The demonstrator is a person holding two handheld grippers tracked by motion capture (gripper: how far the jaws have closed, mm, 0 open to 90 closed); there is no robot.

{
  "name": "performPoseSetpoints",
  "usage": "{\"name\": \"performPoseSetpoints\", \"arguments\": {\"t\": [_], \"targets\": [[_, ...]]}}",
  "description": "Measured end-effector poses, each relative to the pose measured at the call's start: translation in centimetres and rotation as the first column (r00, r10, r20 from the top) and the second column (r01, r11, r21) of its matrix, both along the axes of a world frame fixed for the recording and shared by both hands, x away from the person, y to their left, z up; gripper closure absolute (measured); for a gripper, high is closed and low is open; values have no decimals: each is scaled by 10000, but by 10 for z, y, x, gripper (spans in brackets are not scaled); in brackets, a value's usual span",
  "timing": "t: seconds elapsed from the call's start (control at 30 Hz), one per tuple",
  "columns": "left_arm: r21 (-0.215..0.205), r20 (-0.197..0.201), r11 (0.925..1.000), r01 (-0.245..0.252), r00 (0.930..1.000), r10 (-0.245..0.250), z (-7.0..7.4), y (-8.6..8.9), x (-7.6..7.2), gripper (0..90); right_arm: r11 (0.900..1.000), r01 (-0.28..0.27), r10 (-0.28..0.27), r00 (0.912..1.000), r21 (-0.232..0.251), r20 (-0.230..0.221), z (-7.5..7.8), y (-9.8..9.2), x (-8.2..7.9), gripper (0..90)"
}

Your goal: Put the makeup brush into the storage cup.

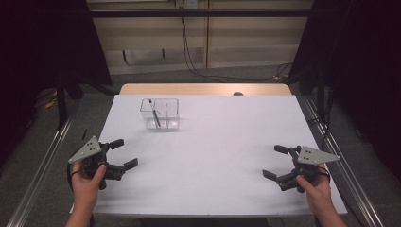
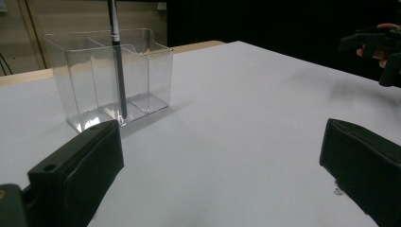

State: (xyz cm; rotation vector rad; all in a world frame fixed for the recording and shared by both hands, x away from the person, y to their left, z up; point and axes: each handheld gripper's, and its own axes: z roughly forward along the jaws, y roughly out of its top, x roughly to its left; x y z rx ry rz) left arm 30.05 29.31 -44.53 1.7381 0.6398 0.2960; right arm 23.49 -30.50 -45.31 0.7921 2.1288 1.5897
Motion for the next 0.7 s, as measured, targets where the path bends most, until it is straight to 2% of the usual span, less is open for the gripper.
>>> {"name": "performPoseSetpoints", "arguments": {"t": [0.7], "targets": [[72,166,10000,-49,9999,48,-2,4,-5,3,10000,95,-95,9999,-18,-55,-2,-2,0,0]]}}
